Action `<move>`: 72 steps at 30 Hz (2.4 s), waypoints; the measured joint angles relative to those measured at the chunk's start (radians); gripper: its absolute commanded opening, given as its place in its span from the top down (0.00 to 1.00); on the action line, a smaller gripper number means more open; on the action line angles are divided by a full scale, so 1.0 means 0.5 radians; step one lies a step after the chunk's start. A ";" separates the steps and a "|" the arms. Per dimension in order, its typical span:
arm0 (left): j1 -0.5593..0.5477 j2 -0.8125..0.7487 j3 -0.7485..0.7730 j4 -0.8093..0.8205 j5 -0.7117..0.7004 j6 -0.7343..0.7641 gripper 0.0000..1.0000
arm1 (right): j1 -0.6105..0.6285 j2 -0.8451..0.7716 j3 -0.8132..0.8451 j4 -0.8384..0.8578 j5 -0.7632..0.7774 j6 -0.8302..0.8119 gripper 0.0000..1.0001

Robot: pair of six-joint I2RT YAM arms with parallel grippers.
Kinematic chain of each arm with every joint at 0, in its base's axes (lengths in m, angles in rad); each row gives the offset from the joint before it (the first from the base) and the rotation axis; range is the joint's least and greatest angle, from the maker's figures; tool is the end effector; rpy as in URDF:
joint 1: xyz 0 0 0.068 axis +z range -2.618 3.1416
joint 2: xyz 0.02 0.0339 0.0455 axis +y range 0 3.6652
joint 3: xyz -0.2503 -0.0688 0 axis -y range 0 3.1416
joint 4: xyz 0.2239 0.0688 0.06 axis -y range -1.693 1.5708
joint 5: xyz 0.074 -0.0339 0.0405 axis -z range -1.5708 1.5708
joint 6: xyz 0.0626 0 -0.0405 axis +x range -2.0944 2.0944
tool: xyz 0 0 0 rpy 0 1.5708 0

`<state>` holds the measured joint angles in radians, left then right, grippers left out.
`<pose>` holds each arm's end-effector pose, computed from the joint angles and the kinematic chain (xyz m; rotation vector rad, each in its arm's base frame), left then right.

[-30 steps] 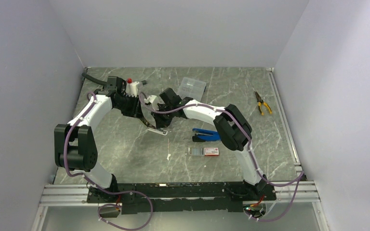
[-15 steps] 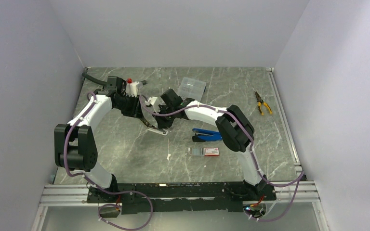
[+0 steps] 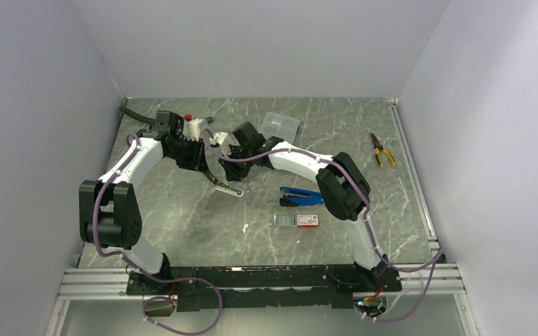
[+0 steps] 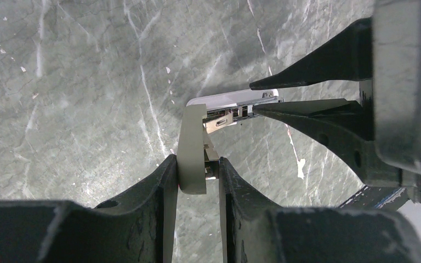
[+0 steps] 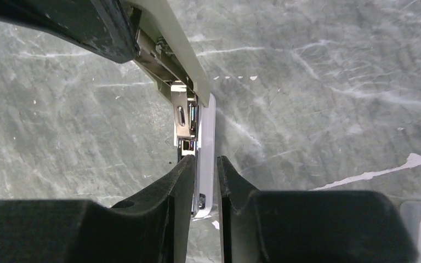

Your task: Load the staples into the stapler

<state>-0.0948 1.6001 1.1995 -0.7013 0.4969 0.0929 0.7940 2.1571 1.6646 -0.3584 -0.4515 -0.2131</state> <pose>0.3110 -0.0595 0.2165 0.4006 2.5745 -0.6604 0.3100 0.3544 0.1710 -1.3730 2.0517 0.8063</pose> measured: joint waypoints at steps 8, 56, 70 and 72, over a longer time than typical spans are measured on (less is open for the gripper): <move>0.000 0.001 0.001 -0.002 0.003 0.001 0.72 | -0.005 0.000 0.027 -0.002 0.000 -0.001 0.74; 0.002 0.033 0.025 0.000 0.022 0.001 0.72 | 0.037 0.066 -0.003 -0.038 0.044 -0.076 0.69; 0.002 0.038 0.025 -0.047 0.165 0.011 0.60 | -0.153 -0.224 -0.166 -0.087 -0.219 -0.091 0.61; 0.000 0.043 0.026 -0.052 0.192 0.012 0.59 | -0.189 -0.260 -0.220 -0.070 -0.267 -0.101 0.62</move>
<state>-0.0948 1.6215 1.2125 -0.7273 0.5930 0.0990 0.6994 2.0270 1.5547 -0.3935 -0.5850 -0.2634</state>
